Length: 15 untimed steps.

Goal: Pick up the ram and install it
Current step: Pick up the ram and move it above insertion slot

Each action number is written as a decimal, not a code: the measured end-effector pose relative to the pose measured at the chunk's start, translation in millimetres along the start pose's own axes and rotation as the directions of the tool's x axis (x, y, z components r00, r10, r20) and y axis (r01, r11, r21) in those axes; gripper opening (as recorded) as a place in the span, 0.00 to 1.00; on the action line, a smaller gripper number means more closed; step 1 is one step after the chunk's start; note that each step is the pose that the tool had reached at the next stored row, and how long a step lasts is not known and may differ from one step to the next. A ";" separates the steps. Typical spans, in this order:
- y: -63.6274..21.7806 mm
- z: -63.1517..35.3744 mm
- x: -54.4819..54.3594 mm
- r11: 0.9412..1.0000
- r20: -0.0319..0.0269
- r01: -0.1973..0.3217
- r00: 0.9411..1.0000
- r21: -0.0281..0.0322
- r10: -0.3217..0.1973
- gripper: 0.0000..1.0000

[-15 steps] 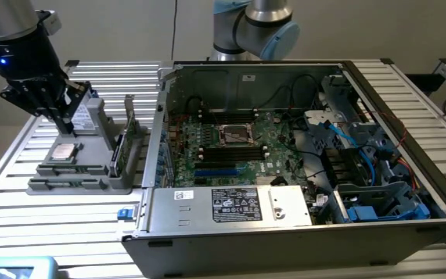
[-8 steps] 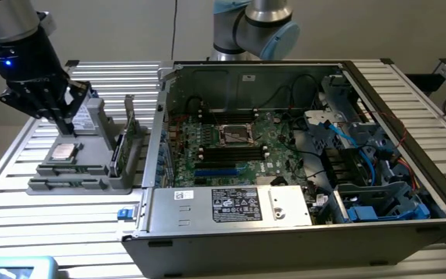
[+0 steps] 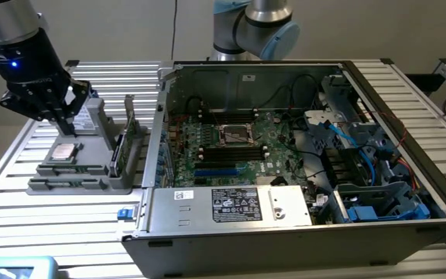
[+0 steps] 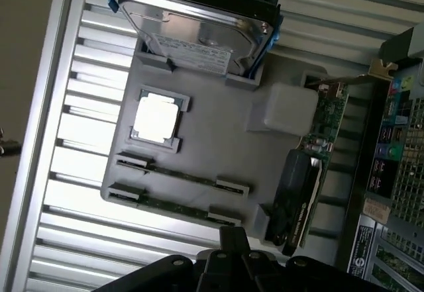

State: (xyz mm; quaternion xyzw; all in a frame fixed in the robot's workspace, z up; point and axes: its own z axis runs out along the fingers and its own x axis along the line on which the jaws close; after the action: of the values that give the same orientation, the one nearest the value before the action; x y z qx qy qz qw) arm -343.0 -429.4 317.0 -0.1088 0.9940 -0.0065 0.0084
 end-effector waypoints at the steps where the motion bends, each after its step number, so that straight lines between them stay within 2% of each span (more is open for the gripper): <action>1: 0.0 0.2 0.0 1.000 0.000 0.018 1.000 0.000 -0.018 0.11; 4: 0.0 0.8 0.1 0.997 0.001 0.071 0.997 -0.002 -0.071 0.11; 8: 0.1 1.9 0.2 0.989 0.003 0.145 0.989 -0.004 -0.145 0.11; 12: 0.1 2.8 0.5 0.976 0.004 0.216 0.976 -0.005 -0.216 0.11; 15: 0.2 3.3 0.6 0.963 0.006 0.268 0.963 -0.006 -0.268 0.11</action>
State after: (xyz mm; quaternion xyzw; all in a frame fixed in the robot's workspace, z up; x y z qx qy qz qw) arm -343.5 -429.4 313.7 -0.2423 0.9701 -0.0039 0.0094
